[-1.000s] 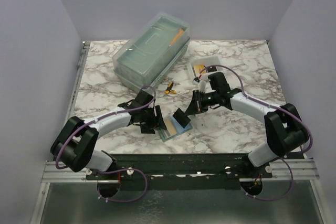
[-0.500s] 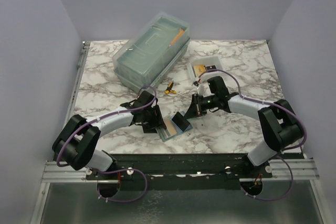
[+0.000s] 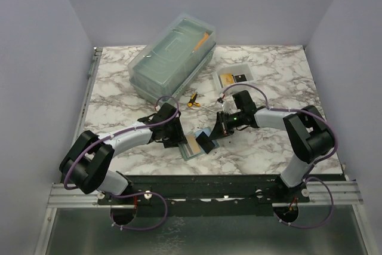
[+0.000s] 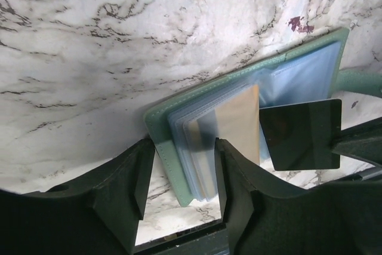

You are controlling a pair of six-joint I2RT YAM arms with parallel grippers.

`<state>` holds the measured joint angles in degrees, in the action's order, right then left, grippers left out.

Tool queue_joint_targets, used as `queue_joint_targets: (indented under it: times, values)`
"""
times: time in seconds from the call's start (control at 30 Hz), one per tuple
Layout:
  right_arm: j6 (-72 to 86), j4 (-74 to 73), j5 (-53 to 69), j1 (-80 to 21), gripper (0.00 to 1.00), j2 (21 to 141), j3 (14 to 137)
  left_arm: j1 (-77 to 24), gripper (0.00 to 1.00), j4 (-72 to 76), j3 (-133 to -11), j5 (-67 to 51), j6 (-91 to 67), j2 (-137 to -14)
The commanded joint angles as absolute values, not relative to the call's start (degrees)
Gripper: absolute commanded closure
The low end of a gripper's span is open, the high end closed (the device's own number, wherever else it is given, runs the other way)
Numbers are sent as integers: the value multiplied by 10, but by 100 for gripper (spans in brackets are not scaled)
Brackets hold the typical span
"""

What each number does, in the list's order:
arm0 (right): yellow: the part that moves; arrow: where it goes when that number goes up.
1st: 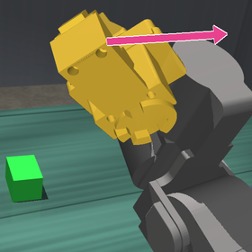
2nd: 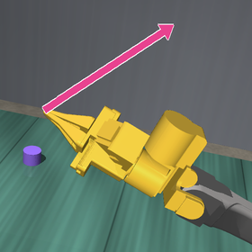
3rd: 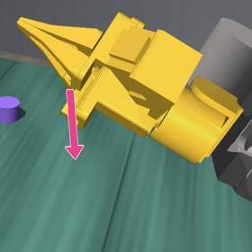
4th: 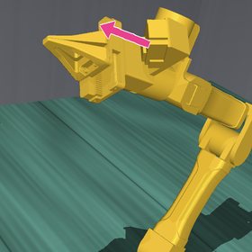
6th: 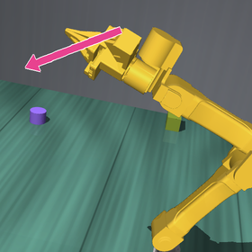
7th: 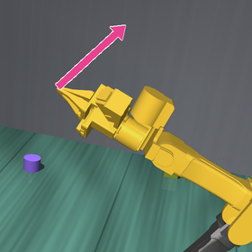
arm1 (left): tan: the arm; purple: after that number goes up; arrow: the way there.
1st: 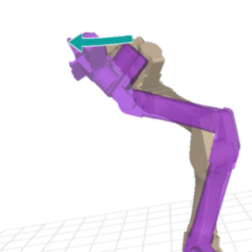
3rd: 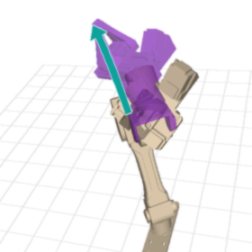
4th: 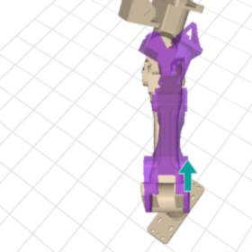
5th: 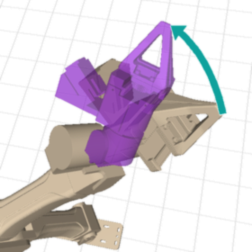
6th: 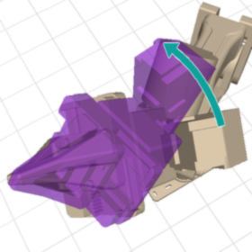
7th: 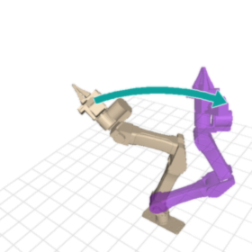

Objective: Put the credit cards into the card holder
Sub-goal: Insert the credit card into the card holder.

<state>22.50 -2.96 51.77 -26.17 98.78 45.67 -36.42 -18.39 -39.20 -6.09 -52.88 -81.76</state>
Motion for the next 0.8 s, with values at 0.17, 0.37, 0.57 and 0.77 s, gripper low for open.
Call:
queue_joint_targets:
  times: [0.17,0.37,0.57,0.77]
  values:
    - [213,-42,513,-265,100,962,471,-363,57,-206,-357,37,-501,-853]
    - [221,-43,522,-266,100,950,469,-364,66,-203,-345,44,-501,-841]
    - [237,-27,530,-280,100,974,468,-364,67,-202,-346,40,-500,-838]
    - [250,-35,514,-280,100,986,465,-365,68,-201,-344,40,-502,-829]
